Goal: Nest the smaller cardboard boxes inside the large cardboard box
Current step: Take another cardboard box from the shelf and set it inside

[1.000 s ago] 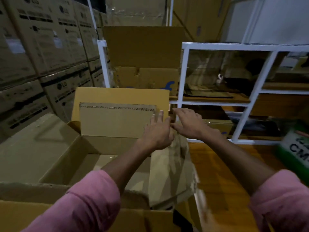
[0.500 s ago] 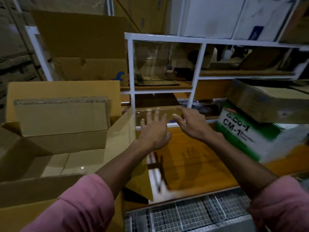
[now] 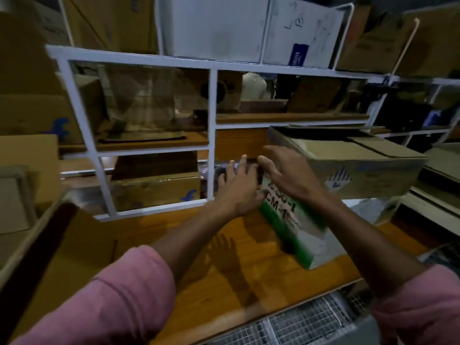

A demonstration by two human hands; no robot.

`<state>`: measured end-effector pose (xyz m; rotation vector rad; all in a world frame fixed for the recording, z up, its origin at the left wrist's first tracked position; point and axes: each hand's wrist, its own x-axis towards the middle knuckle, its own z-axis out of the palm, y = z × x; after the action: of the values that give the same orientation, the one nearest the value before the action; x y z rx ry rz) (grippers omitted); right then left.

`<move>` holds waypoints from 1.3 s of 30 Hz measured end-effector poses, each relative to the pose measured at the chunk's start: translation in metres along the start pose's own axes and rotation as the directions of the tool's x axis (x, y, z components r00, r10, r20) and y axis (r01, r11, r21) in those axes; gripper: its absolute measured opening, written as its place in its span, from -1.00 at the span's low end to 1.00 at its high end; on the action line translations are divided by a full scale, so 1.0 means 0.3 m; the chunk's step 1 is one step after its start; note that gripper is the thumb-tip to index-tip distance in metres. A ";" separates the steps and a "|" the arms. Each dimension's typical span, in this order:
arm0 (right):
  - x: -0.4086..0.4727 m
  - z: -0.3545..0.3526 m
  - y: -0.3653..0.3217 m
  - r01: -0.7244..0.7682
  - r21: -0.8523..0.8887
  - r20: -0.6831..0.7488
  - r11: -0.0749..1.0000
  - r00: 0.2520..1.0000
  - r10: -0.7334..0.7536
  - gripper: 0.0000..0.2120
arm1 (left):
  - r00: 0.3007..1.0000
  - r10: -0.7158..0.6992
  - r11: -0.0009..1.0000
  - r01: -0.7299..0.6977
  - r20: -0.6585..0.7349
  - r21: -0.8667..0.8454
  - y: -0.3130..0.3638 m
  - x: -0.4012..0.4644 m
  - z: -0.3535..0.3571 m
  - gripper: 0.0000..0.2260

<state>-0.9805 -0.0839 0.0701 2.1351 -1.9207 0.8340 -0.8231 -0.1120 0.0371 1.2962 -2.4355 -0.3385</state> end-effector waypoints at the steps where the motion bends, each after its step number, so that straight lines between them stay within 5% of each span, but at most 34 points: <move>1: 0.014 -0.031 0.070 0.006 0.004 -0.034 1.000 0.999 -0.006 -0.50 | 1.000 -0.004 1.000 0.004 0.004 -0.028 0.057 0.061 0.024 -0.33; 7: 0.124 -0.184 0.478 -0.022 0.042 -0.151 0.999 0.988 0.028 -0.60 | 0.994 -0.045 0.993 0.034 -0.103 -0.109 0.336 0.379 0.130 -0.33; 13: 0.164 -0.194 0.796 -0.225 -0.072 0.007 0.972 0.974 0.226 -0.47 | 0.991 -0.097 0.995 0.099 -0.096 0.018 0.468 0.610 0.189 -0.30; 17: 0.166 -0.187 0.908 -0.235 -0.097 0.121 0.967 0.962 0.246 -0.47 | 0.985 -0.160 0.987 0.161 -0.056 0.020 0.492 0.743 0.217 -0.29; 24: 0.227 -0.215 1.051 -0.285 -0.061 0.097 0.957 0.952 0.290 -0.54 | 0.955 -0.292 0.956 0.291 0.045 0.030 0.468 0.865 0.254 -0.21; 29: 0.276 -0.219 1.101 -0.328 -0.200 0.104 0.923 0.930 0.352 -0.55 | 0.973 -0.231 0.972 0.230 0.019 0.057 0.394 0.867 0.285 -0.29; 39: 0.327 -0.253 1.343 -0.438 -0.315 0.283 0.842 0.803 0.524 0.17 | 0.982 -0.189 0.976 0.184 0.029 0.120 0.300 0.877 0.277 -0.22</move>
<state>-1.3851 -0.2019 0.0816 1.7616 -2.6688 0.2448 -1.0606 -0.2785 0.0479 1.5889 -2.4034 -0.2757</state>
